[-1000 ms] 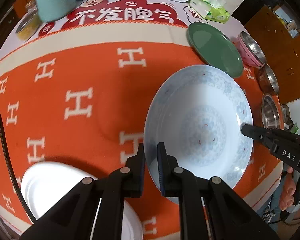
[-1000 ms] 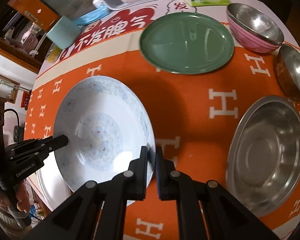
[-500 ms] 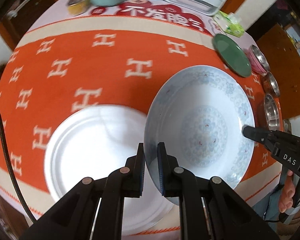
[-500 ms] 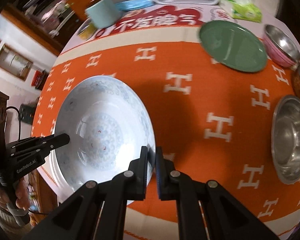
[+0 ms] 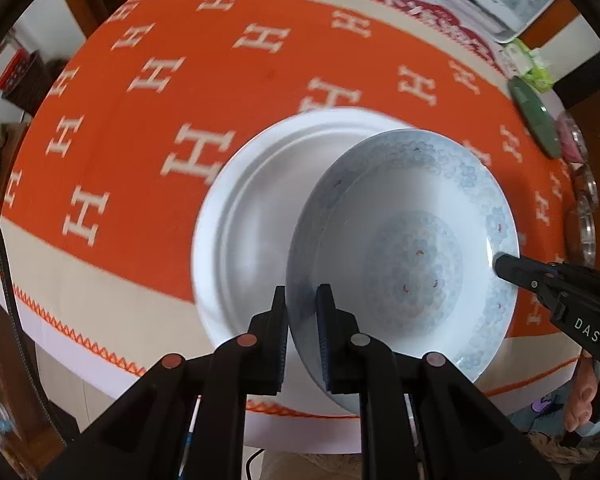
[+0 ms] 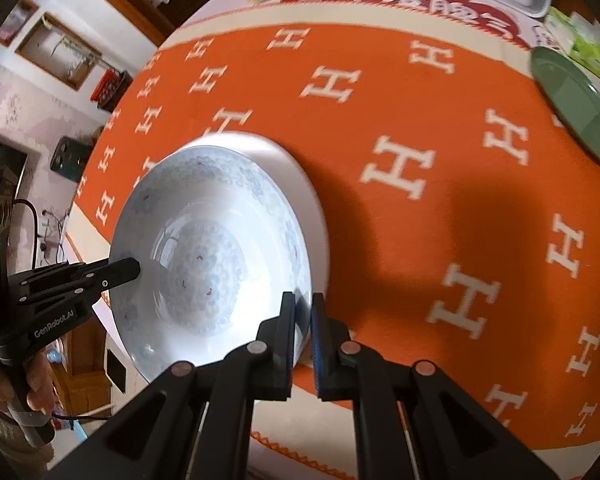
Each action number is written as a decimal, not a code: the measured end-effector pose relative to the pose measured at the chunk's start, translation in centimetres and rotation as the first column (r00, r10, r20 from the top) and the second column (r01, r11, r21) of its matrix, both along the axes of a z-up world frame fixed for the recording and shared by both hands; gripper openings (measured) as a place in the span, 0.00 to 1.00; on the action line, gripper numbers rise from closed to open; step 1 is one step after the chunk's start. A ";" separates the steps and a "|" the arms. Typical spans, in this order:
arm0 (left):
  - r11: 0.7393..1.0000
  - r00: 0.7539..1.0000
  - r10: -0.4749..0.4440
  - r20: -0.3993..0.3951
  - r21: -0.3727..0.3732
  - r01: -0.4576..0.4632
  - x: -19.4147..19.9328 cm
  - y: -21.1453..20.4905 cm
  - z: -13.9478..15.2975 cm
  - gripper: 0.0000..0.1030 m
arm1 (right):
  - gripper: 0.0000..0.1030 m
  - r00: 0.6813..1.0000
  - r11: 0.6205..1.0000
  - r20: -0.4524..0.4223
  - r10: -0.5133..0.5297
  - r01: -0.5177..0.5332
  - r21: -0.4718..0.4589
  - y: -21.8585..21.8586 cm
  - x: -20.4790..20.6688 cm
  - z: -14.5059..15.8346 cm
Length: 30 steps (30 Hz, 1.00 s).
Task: Organize plates and bowls
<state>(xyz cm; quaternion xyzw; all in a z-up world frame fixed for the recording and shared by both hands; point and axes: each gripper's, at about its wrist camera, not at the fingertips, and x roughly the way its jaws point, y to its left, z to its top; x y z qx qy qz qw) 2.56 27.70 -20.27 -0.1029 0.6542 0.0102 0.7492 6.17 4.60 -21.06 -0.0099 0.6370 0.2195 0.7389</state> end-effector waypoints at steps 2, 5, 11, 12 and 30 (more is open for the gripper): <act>1.000 1.000 0.007 -0.007 0.013 -0.006 -0.2 0.6 -0.6 0.11 | 0.07 1.000 1.000 -0.010 0.005 -0.005 -0.009 0.9 -0.1 -0.6; 1.000 1.000 0.013 -0.013 0.024 -0.013 -0.2 1.4 -1.1 0.12 | 0.07 1.000 1.000 -0.014 0.010 -0.011 -0.020 1.8 -0.1 -1.1; 1.000 1.000 0.012 -0.020 0.024 -0.011 0.2 2.6 -1.9 0.12 | 0.07 1.000 1.000 -0.022 0.000 0.000 -0.025 2.8 0.1 -1.6; 1.000 1.000 0.010 -0.022 0.024 -0.009 0.3 2.7 -2.0 0.12 | 0.07 1.000 1.000 -0.025 -0.006 0.005 -0.024 2.8 0.1 -1.8; 0.992 0.996 -0.085 -0.004 0.096 0.084 2.2 1.1 -2.2 0.15 | 0.11 1.000 0.996 0.001 -0.022 0.022 -0.083 3.2 0.0 -2.1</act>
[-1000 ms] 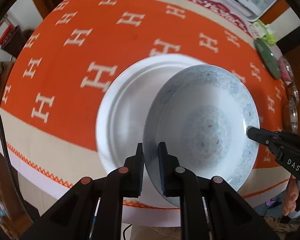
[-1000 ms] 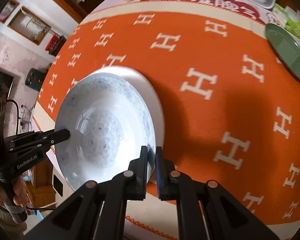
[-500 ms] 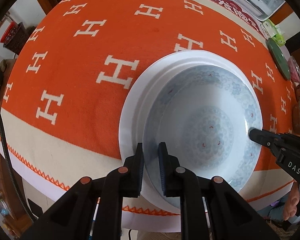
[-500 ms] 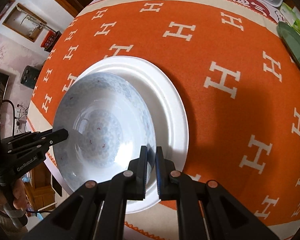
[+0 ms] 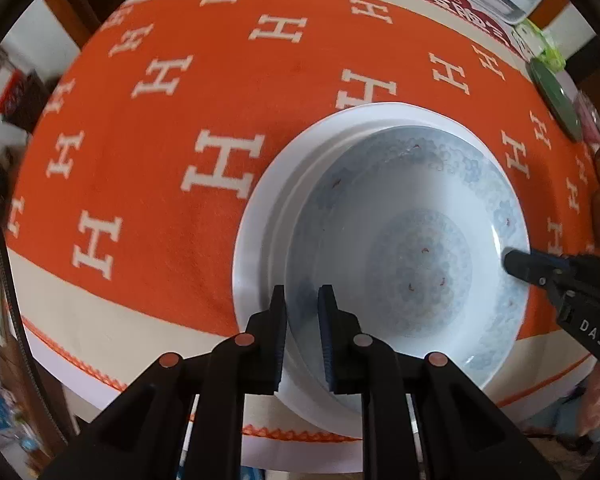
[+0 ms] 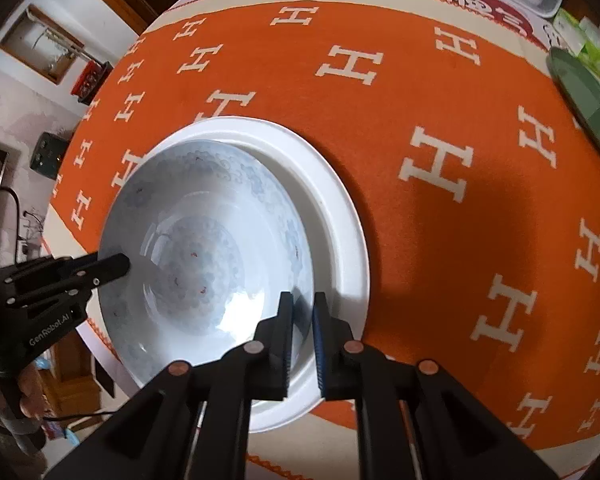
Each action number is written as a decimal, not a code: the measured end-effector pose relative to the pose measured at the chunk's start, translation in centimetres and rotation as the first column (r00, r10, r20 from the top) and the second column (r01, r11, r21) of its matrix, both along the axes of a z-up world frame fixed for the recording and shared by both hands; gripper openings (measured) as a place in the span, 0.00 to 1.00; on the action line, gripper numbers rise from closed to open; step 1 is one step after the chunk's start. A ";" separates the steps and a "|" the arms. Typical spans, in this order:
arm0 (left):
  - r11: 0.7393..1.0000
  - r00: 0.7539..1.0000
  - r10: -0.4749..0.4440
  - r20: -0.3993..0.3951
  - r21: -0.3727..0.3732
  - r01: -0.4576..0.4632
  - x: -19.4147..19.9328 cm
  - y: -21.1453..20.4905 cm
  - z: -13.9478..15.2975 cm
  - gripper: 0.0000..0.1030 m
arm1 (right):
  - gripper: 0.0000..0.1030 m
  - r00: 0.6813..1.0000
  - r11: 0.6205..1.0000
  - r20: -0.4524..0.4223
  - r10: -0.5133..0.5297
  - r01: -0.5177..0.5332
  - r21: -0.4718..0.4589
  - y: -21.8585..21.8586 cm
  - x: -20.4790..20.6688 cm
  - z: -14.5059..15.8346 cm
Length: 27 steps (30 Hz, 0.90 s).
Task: Organize plates and bowls
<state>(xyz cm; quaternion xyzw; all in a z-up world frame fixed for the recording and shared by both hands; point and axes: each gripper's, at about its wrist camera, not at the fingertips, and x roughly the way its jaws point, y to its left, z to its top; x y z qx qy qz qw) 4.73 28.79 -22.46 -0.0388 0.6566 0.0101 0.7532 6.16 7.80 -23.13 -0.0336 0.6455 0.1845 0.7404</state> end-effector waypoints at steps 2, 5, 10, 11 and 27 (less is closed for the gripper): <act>0.999 0.999 -0.029 0.023 0.042 0.028 -0.1 -0.7 0.6 0.24 | 0.13 1.000 1.000 0.001 0.014 -0.014 -0.013 0.1 -0.2 0.1; 0.996 0.998 -0.043 0.044 0.081 0.039 -0.1 -1.3 1.4 0.58 | 0.17 1.000 0.999 0.006 0.027 -0.027 -0.025 0.2 -0.5 0.4; 0.991 0.994 -0.071 0.084 0.119 0.061 0.0 -2.1 2.9 0.63 | 0.35 0.998 0.997 0.032 0.046 -0.043 -0.065 0.4 -1.1 1.2; 0.991 0.994 -0.071 0.088 0.116 0.060 0.0 -2.4 3.1 0.63 | 0.38 0.998 0.997 0.043 0.045 -0.042 -0.064 0.2 -1.2 1.5; 0.994 0.984 -0.102 0.145 0.063 0.093 -1.7 -6.8 6.5 0.77 | 0.38 0.995 1.000 0.102 0.013 -0.014 0.013 -3.2 -3.1 4.8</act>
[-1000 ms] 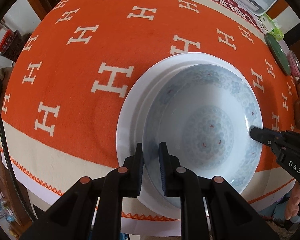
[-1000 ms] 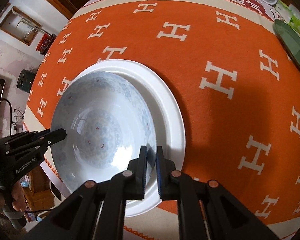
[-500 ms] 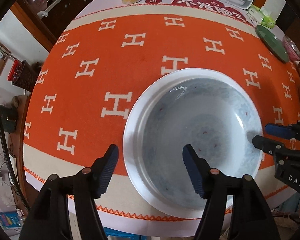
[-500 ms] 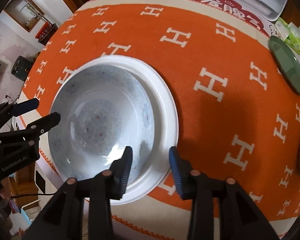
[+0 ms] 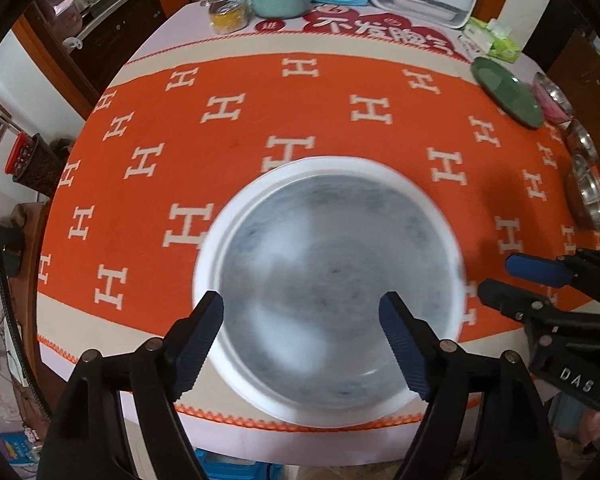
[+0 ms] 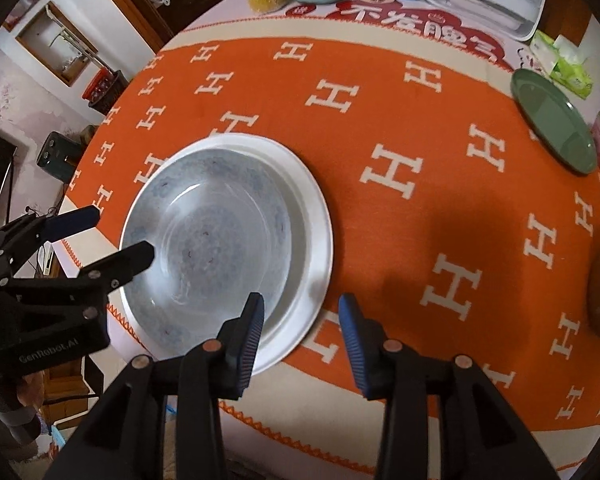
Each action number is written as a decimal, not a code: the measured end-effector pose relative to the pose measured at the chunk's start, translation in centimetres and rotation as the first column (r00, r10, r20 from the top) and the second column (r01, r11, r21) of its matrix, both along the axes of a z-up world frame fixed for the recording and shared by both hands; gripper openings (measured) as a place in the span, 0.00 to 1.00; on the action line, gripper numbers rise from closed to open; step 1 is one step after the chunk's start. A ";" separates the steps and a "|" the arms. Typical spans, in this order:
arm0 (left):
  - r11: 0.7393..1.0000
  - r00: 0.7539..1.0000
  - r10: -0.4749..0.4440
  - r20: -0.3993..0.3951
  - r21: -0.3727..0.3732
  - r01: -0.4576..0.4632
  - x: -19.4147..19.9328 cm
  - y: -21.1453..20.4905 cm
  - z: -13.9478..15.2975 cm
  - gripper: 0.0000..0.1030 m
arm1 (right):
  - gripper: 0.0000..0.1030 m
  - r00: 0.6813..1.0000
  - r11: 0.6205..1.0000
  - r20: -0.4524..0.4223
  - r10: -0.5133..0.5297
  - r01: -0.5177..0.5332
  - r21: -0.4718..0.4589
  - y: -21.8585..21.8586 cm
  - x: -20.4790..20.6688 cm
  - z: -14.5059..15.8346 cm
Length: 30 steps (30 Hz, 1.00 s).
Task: Organize plates and bowls
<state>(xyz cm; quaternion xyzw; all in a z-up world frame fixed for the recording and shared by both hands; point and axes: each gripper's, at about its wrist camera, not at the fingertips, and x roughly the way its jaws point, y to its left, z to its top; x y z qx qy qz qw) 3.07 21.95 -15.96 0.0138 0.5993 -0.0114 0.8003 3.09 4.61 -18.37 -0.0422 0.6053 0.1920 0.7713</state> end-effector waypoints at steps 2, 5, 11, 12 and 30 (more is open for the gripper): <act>1.000 1.000 -0.007 0.008 -0.003 0.007 -0.1 -0.8 0.4 0.77 | 0.38 1.000 1.000 0.022 0.001 -0.001 0.001 -0.5 -0.4 0.6; 1.000 0.999 -0.019 0.029 0.005 0.019 -0.4 -2.4 1.2 0.77 | 0.38 0.999 1.000 0.044 -0.004 0.003 0.002 -1.5 -0.8 1.3; 0.999 0.997 -0.044 0.064 0.024 0.042 -1.3 -5.6 2.3 0.77 | 0.38 0.996 0.999 0.078 -0.032 0.031 0.018 -4.4 -1.8 2.5; 0.999 0.996 -0.048 0.069 0.027 0.046 -1.5 -6.2 2.5 0.77 | 0.38 0.996 0.999 0.082 -0.038 0.036 0.021 -4.8 -2.0 2.6; 0.990 0.977 -0.138 0.162 0.011 0.138 -0.6 -17.2 6.1 0.77 | 0.38 0.971 0.985 0.171 -0.169 0.162 0.057 -15.3 -2.2 5.4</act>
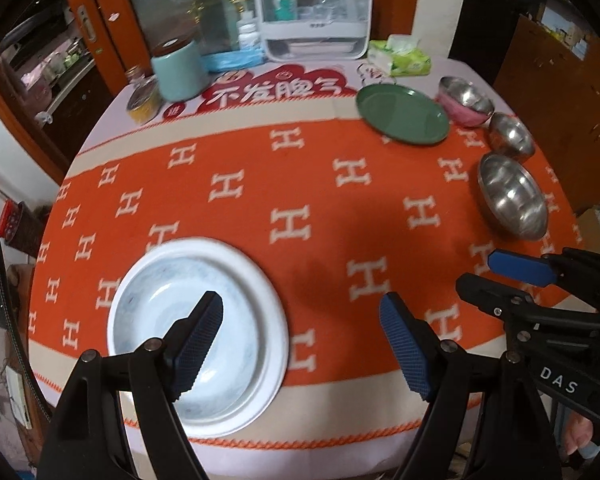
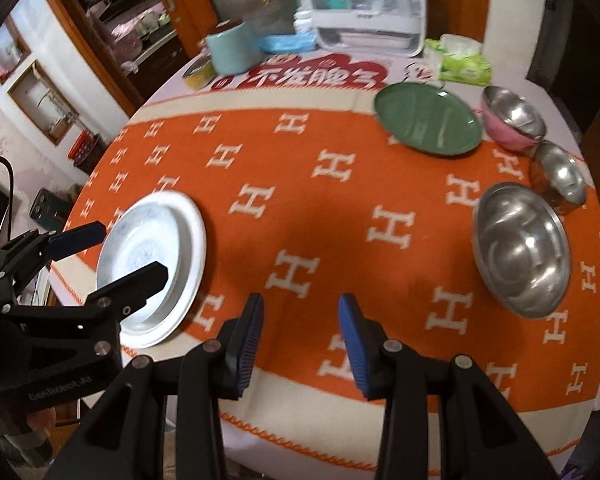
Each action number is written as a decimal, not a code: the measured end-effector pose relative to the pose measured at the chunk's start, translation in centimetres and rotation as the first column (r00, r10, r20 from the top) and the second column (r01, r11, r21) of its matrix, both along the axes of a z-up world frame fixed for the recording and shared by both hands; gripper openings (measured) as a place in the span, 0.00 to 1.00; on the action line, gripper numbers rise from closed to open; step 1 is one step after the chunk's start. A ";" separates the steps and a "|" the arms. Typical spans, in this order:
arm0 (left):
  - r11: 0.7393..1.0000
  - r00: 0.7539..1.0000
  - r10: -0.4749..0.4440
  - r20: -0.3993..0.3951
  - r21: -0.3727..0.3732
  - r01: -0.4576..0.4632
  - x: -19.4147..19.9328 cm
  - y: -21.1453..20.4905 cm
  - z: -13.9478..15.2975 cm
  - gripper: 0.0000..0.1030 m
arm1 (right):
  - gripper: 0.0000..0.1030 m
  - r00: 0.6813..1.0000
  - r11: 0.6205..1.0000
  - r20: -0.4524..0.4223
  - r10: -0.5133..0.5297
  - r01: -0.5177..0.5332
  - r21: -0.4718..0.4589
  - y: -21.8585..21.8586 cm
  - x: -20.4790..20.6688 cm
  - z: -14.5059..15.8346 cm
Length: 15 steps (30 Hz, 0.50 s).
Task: Organize plates and bowls
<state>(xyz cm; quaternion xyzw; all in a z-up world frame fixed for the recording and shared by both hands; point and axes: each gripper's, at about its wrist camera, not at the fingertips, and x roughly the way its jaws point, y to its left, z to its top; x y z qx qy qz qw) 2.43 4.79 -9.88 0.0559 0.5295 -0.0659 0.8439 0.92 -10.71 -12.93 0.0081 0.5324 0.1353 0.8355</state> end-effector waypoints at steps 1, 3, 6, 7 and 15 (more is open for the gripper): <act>1.000 1.000 -0.005 0.006 -0.008 0.005 0.5 -0.4 0.4 0.77 | 0.38 1.000 1.000 0.010 -0.011 0.011 -0.002 -0.5 0.3 0.3; 1.000 1.000 -0.015 0.018 -0.017 0.015 1.7 -1.1 1.1 0.77 | 0.38 0.999 0.999 0.031 -0.036 0.036 -0.004 -1.5 0.9 1.0; 0.999 0.999 -0.038 0.038 -0.026 0.039 3.7 -2.2 2.0 0.77 | 0.38 0.995 0.997 0.055 -0.079 0.079 -0.003 -3.0 2.3 2.0; 0.998 0.998 -0.046 0.045 -0.027 0.048 4.3 -2.4 2.2 0.77 | 0.38 0.994 0.996 0.060 -0.092 0.092 -0.002 -3.4 2.7 2.3; 0.996 0.992 -0.094 0.089 -0.005 0.094 10.4 -4.9 3.3 0.78 | 0.38 0.974 0.978 0.088 -0.207 0.207 0.003 -7.7 6.9 4.0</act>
